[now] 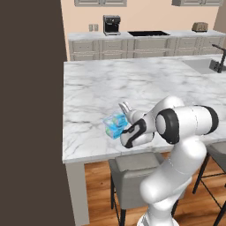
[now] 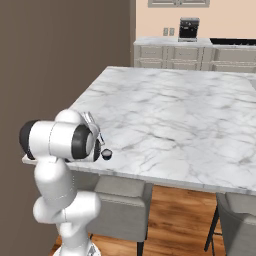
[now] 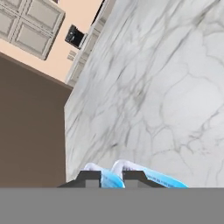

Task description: Stack the yogurt containers by placing the smaller containers on top of the larger containers.

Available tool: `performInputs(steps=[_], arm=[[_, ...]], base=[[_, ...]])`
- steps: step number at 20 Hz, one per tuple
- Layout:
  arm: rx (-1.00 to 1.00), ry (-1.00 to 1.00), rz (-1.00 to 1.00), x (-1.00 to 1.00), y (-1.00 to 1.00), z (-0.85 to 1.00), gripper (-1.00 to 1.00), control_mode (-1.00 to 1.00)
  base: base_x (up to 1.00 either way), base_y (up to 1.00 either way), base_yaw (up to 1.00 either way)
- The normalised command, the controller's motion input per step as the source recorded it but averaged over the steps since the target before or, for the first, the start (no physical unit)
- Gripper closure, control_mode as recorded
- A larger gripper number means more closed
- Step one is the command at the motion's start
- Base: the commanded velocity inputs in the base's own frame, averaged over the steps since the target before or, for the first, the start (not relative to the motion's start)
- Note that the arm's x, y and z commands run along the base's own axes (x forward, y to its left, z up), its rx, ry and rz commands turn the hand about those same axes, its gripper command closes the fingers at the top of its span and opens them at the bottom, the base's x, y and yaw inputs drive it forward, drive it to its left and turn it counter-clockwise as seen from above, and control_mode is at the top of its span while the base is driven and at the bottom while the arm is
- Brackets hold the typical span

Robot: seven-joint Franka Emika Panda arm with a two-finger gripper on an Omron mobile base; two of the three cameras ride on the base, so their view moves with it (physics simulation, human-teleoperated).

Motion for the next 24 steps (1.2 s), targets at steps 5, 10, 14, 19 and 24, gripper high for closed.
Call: performInputs(steps=[5, 10, 14, 19, 24], arm=[[0.00, 0.00, -0.04, 0.09, 0.20, -0.14, 1.00, -1.00], [0.00, 0.00, -0.02, 0.04, 0.24, -0.11, -1.00, -1.00], [0.00, 0.00, -0.01, 0.00, 0.07, 0.00, -1.00, -1.00], [0.00, 0.00, 0.00, 0.00, 0.00, 0.00, -1.00, -1.00], [0.00, 0.00, 0.00, -0.01, -0.03, 0.00, -1.00, -1.00]], base=[[0.00, 0.00, 0.00], [0.00, 0.00, 0.00], [0.00, 0.00, 0.00], [0.00, 0.00, 0.00], [0.00, 0.00, 0.00]])
